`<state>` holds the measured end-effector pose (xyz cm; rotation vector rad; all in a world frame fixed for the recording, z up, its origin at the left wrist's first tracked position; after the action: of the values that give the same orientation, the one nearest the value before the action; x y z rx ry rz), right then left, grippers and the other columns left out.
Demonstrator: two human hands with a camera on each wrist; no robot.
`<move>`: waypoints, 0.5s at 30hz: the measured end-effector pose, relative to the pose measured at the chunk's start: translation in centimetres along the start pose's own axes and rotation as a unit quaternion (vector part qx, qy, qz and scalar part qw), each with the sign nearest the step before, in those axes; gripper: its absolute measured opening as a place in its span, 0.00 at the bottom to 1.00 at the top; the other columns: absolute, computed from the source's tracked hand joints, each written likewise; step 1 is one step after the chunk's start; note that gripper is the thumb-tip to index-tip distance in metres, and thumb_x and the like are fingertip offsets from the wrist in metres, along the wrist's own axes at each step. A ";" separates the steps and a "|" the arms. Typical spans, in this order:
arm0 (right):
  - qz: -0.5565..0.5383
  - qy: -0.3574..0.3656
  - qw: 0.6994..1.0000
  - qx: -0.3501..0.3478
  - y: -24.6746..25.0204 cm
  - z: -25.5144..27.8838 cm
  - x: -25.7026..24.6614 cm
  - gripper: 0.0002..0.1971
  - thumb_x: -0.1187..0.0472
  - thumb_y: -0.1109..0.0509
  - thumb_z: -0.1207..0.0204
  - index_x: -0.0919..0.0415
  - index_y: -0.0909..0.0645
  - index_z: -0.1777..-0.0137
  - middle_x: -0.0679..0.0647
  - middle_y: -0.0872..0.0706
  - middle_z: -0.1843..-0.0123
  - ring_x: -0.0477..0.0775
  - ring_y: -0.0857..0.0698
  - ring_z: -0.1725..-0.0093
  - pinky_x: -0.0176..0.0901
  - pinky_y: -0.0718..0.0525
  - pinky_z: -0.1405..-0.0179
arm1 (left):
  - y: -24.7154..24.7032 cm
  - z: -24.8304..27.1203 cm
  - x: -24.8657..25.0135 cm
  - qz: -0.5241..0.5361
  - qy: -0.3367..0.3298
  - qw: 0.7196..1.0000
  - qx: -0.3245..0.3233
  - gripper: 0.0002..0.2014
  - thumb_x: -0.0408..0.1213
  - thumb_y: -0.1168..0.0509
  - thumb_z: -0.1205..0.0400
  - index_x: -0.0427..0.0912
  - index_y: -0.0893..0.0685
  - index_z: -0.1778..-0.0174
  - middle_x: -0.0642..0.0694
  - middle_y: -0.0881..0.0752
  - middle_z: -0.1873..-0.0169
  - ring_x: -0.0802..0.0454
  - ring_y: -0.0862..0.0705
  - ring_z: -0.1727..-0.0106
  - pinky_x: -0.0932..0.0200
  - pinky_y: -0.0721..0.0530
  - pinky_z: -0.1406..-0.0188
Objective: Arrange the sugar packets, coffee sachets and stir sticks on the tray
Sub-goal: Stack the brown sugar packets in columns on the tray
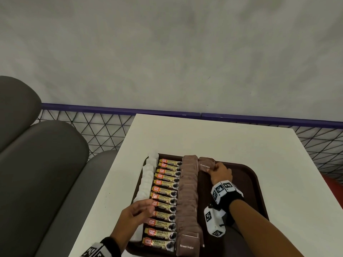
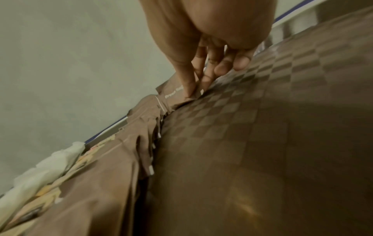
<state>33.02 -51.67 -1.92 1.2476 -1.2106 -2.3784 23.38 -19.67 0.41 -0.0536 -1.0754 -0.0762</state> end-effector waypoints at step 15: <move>-0.053 0.212 0.972 0.084 5.9 7.3 0.2 0.15 0.64 0.27 0.29 0.63 0.24 0.44 0.55 0.20 0.49 0.54 0.29 0.44 0.40 0.31 0.47 | 1.3 5.1 -2.3 -0.116 -0.007 0.988 -0.099 0.09 0.31 0.28 0.25 0.44 0.11 0.50 0.49 0.08 0.55 0.48 0.13 0.46 0.65 0.16 0.56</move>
<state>26.22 -51.40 4.56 1.8005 -1.2458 -1.9541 17.93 -17.90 0.80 -0.1083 -1.0824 -0.3939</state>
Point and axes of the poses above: each hand's wrist, its own z-axis away from the middle knuckle, its own y-axis out of the back of the hand, x = y × z, the point moved 5 cm from there along -z, towards the middle knuckle
